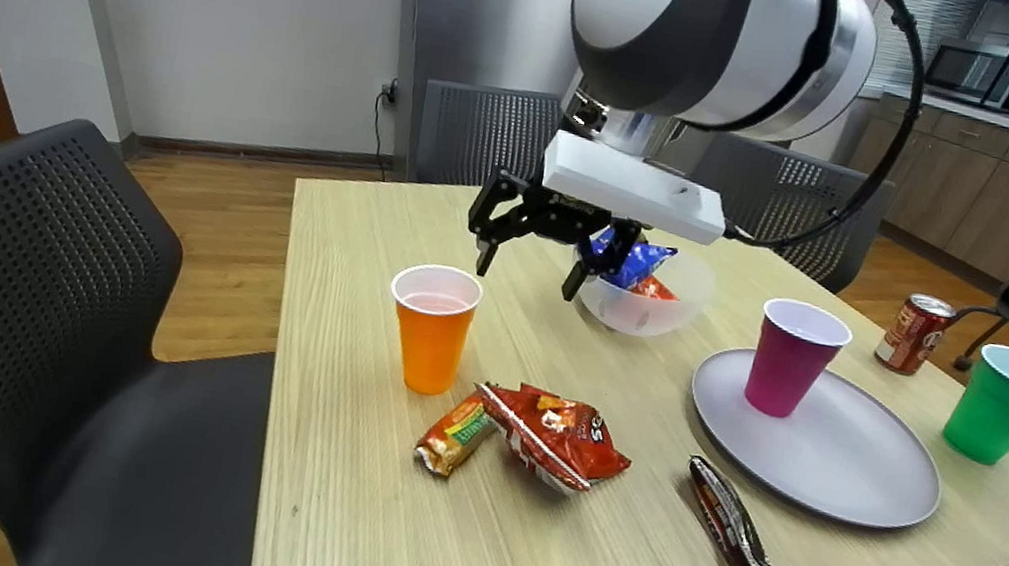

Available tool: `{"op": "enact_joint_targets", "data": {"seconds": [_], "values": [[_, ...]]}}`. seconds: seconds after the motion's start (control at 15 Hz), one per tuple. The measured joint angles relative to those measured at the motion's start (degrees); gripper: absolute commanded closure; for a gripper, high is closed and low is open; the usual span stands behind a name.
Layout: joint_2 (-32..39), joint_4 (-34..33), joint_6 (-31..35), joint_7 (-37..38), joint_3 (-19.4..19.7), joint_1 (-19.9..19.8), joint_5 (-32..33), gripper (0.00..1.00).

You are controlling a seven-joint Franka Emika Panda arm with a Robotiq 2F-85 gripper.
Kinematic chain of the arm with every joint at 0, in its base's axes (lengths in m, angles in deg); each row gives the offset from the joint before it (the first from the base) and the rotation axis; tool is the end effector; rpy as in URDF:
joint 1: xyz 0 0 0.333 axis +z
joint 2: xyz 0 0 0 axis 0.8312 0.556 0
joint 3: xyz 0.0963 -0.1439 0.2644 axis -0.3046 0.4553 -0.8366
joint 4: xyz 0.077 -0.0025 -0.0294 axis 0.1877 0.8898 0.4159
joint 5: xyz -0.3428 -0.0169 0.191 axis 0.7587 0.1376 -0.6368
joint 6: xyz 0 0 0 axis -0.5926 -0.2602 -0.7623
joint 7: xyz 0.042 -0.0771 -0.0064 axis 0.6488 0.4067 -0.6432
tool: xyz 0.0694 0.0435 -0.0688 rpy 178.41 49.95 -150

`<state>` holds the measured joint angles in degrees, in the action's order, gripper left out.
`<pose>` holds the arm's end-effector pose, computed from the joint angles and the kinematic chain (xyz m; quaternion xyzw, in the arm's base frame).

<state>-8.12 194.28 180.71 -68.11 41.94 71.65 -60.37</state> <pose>0.5368 0.2145 0.2065 -0.9895 0.0591 -0.0842 0.1014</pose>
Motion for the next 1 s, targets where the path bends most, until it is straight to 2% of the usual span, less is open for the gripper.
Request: {"op": "enact_joint_targets", "data": {"seconds": [0.53,0.93,1.0], "values": [[7.6,-9.3,-2.9,0.1,2.2,2.7,1.3,0.0],[12.0,-14.3,-5.6,0.1,2.9,3.2,1.4,0.0],[12.6,-15.0,-5.9,0.1,2.9,3.3,1.4,0.11]]}}
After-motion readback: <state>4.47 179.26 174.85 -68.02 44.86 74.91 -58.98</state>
